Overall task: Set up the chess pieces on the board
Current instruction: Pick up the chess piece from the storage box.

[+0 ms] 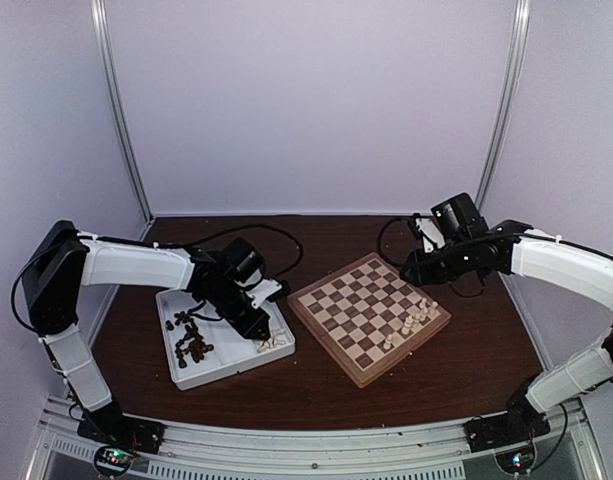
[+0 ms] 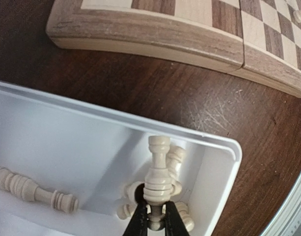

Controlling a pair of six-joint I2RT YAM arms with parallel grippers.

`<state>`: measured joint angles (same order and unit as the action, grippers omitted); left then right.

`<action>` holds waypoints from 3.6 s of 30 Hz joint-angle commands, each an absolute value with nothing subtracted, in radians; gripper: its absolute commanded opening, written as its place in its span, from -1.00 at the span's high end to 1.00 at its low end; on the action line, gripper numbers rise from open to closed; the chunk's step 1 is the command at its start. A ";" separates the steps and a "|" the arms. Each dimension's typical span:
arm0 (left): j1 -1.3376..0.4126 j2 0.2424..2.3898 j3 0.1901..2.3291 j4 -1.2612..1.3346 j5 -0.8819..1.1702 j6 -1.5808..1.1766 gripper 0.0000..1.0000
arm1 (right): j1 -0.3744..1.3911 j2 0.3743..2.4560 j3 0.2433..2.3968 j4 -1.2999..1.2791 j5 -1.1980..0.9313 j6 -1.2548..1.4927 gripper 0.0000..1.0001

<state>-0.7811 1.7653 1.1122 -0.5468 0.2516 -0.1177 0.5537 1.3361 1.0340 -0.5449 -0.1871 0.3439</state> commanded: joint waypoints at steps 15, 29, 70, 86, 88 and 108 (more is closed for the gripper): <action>-0.787 1.583 1.030 -0.497 0.204 -0.181 0.87 | 0.755 1.532 1.142 -0.270 -0.330 0.327 0.48; -0.787 1.443 0.968 -0.455 0.198 -0.265 0.87 | 0.804 1.633 1.182 -0.084 -0.392 0.332 0.48; -0.726 1.297 0.883 -0.222 0.740 -0.232 0.82 | 0.885 1.705 1.186 0.110 -0.859 0.302 0.02; -0.725 1.276 0.882 -0.227 0.746 -0.218 0.80 | 0.899 1.694 1.181 0.113 -0.889 0.302 0.51; -0.725 1.278 0.881 -0.229 0.742 -0.217 0.80 | 0.899 1.690 1.181 0.112 -0.891 0.302 0.51; -0.724 1.266 0.868 -0.259 0.683 -0.195 0.81 | 0.899 1.677 1.183 0.099 -0.860 0.291 0.81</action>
